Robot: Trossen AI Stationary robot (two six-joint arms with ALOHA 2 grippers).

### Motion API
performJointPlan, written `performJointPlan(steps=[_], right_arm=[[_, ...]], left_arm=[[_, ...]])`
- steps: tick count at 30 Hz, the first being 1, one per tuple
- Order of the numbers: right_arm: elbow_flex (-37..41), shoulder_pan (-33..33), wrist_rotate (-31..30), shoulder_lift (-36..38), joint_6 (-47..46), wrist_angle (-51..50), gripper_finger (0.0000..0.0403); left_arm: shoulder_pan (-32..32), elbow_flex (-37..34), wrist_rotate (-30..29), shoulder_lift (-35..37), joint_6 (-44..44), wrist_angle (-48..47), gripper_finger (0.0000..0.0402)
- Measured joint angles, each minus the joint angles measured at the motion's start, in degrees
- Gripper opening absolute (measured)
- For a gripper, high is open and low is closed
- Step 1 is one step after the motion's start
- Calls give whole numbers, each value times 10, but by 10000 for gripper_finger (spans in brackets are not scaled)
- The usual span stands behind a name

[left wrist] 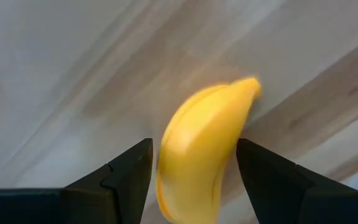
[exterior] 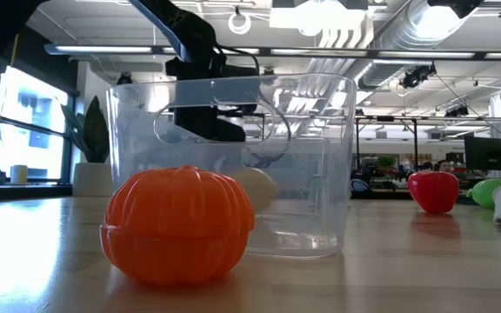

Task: Pick and placing Produce into tupperware
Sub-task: Put the banana into the transparent bin

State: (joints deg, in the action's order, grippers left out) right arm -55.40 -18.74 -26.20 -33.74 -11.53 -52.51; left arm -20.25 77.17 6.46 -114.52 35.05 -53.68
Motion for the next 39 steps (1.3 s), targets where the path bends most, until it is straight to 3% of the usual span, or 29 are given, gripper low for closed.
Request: performJointPlan(steps=[39], right_arm=[[0, 0, 0, 0, 0, 0, 0]], left_arm=[[0, 0, 4, -18, -38, -9, 220]])
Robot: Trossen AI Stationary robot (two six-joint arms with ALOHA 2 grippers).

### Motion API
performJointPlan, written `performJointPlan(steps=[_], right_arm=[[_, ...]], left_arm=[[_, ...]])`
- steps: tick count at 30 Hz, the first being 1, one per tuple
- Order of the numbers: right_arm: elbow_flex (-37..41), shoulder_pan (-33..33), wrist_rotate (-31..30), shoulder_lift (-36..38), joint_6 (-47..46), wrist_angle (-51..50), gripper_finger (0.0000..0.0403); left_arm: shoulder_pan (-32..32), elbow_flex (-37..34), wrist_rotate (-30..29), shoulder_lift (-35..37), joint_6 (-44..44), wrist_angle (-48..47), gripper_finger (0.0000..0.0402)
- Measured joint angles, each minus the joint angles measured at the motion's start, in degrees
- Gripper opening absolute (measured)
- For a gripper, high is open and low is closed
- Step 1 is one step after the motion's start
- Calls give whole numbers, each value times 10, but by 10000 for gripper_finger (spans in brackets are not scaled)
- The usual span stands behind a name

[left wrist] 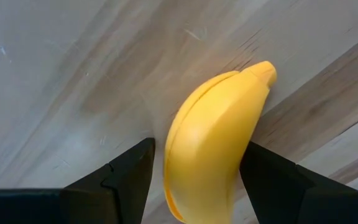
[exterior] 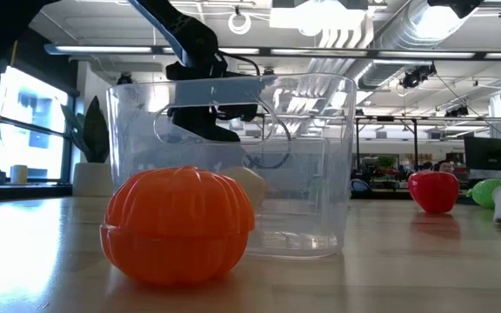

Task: Pick and placing Produce into tupperware
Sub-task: Put the banana into the transparent bin

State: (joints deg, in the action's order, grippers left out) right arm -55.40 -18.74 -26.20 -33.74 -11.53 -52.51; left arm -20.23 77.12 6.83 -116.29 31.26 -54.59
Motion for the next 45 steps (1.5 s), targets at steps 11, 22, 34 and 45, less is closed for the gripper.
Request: performJointPlan(steps=[11, 22, 34, 45], right_arm=[[0, 0, 0, 0, 0, 0, 0], [0, 0, 0, 0, 0, 0, 0], [0, 0, 0, 0, 0, 0, 0], [0, 0, 0, 0, 0, 0, 0]], left_arm=[[0, 0, 0, 0, -9, 0, 220], [0, -1, -6, -1, -13, -2, 158], [0, -1, -2, -1, -17, -1, 174], [0, -1, 5, -1, -39, 1, 168]])
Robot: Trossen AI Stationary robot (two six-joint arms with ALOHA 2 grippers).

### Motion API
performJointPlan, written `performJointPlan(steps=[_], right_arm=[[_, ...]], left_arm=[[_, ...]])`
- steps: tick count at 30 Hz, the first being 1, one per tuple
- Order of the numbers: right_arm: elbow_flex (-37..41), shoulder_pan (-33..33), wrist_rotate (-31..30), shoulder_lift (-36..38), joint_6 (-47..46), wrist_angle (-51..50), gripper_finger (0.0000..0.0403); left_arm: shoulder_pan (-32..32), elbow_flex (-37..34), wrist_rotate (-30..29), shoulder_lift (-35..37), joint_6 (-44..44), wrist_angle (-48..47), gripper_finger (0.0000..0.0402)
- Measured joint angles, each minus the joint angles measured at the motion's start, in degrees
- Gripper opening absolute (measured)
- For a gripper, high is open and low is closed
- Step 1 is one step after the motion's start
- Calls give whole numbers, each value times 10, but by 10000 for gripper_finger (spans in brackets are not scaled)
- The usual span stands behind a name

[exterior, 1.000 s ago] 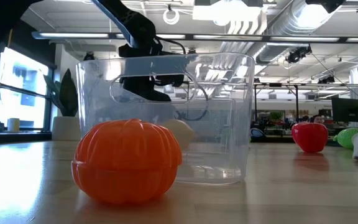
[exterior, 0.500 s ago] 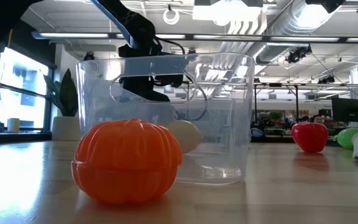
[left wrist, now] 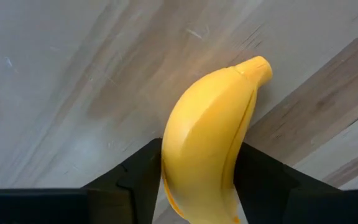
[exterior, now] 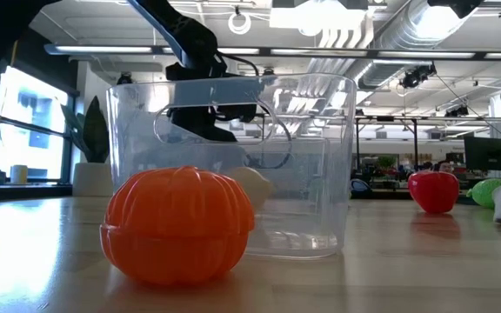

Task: Pick and placing Produce into tupperware
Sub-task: Put the banana into the transparent bin

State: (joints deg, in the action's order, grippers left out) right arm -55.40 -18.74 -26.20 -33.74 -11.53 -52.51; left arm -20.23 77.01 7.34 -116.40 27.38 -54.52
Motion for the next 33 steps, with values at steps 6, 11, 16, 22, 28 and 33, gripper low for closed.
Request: performJointPlan(steps=[6, 11, 16, 22, 28, 33], right_arm=[[0, 0, 0, 0, 0, 0, 0], [0, 0, 0, 0, 0, 0, 0], [0, 0, 0, 0, 0, 0, 0], [0, 0, 0, 0, 0, 0, 0], [0, 0, 0, 0, 0, 0, 0], [0, 0, 0, 0, 0, 0, 0]], left_arm=[[0, 0, -3, 1, -7, 0, 138], [0, -1, -4, 10, -19, 9, 145], [1, 22, -18, 32, -38, 12, 151], [4, 92, -15, 36, -93, 7, 140], [14, 186, -5, 36, -151, -13, 144], [38, 287, -5, 37, -211, -63, 144]])
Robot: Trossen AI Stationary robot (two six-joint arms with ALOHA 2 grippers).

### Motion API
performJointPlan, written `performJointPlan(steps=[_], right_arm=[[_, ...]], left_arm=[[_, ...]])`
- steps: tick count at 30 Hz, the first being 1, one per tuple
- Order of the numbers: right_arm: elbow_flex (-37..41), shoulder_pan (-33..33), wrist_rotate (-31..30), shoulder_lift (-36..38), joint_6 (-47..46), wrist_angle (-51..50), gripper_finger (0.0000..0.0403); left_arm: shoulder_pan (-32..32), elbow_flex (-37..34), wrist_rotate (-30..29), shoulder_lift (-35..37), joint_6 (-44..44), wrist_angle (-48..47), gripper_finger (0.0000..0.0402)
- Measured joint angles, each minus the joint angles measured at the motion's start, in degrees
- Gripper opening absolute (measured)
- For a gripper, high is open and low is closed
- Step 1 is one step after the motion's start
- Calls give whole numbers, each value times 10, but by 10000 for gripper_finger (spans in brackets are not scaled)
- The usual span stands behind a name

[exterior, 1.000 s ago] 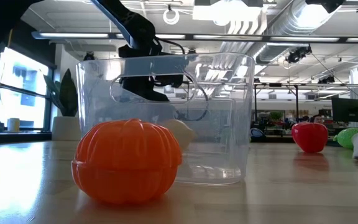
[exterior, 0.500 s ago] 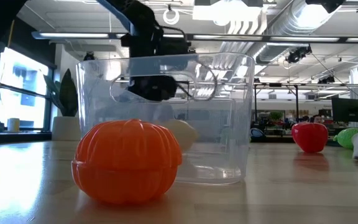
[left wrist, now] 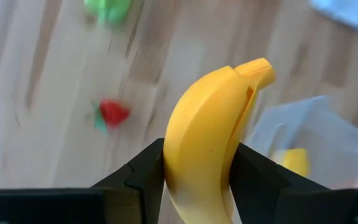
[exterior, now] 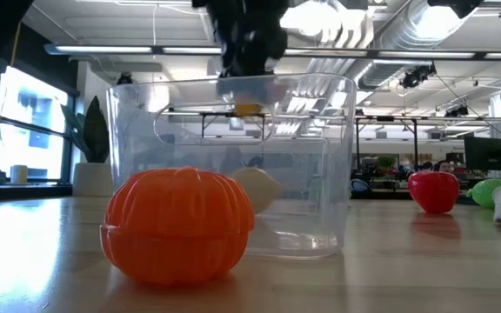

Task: Pick and placing Produce into tupperware
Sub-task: Put the banana into the transparent bin

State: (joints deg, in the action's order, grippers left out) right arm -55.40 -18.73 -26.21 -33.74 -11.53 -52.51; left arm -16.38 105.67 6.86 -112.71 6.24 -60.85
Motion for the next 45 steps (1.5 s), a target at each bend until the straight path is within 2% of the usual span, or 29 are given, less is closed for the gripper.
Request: performJointPlan(steps=[8, 17, 21, 26, 32, 45], right_arm=[[0, 0, 0, 0, 0, 0, 0], [0, 0, 0, 0, 0, 0, 0], [0, 0, 0, 0, 0, 0, 0], [0, 0, 0, 0, 0, 0, 0], [0, 0, 0, 0, 0, 0, 0], [0, 0, 0, 0, 0, 0, 0]], left_arm=[[87, 130, -3, 2, -84, -7, 146], [203, 139, -94, -14, -95, -15, 146], [232, 138, -100, -49, -88, -46, 144], [252, 137, -78, -99, -84, -85, 146], [254, 138, -28, -143, -89, -71, 145], [254, 137, 6, -219, -101, -89, 147]])
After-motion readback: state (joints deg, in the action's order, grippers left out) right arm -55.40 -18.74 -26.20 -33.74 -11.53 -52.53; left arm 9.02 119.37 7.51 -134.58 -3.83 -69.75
